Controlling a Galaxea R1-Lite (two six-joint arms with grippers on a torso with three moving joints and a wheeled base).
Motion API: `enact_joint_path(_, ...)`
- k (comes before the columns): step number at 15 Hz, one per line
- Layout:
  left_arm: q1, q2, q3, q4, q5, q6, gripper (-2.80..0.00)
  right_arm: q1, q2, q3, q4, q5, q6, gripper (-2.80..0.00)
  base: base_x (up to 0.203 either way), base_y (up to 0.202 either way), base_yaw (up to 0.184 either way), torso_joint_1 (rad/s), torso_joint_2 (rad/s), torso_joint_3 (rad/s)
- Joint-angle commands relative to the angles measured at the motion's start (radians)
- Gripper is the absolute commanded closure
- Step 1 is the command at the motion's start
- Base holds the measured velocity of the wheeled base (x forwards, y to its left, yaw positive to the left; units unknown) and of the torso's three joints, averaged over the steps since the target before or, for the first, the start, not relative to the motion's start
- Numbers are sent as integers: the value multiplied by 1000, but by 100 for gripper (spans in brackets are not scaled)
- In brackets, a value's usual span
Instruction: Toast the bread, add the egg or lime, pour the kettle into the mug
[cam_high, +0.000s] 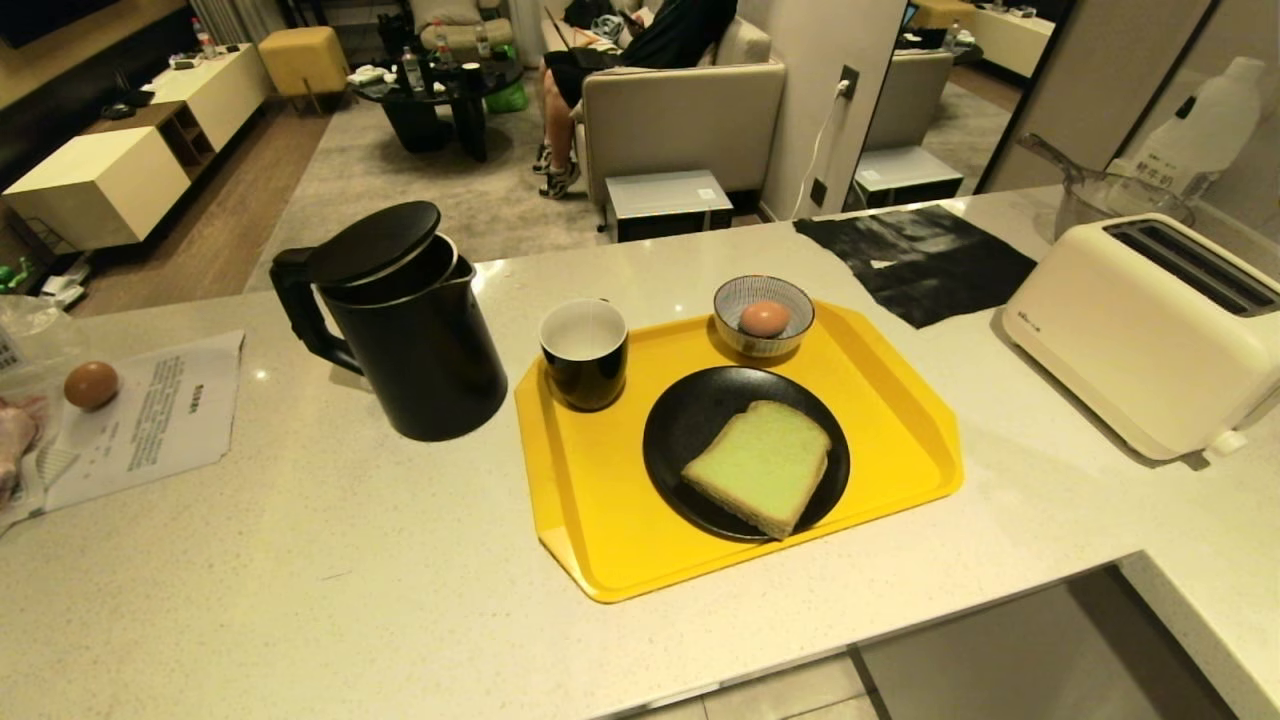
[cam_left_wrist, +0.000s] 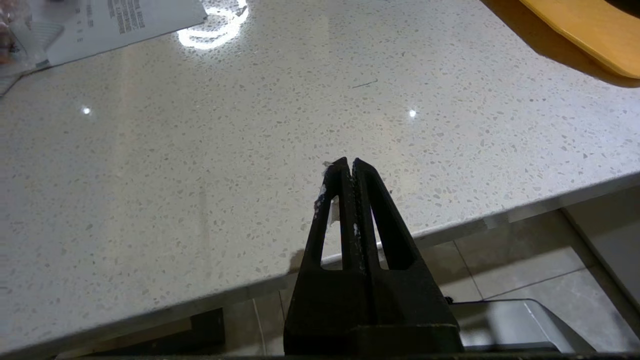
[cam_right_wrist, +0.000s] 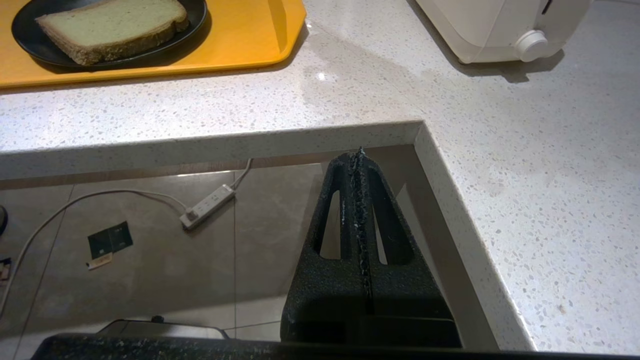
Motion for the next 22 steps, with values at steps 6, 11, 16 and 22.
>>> enact_joint_path(6,-2,241,-476,102,-4,19,0,0,1,26,-1,0,-1,0,0,0,0,0,0,0)
enact_joint_path(11,-1,696,-901,120,14,-6,0,0,1,26,-1,0,-1,0,0,0,0,0,0,0)
enact_joint_path(16,7,961,-1038,28,50,-98,0,0,1,26,-1,1,-1,0,0,0,0,0,0,0)
enact_joint_path(22,10,1211,-1121,-3,5,-254,0,0,1,26,-1,0,-1,0,0,0,0,0,0,0)
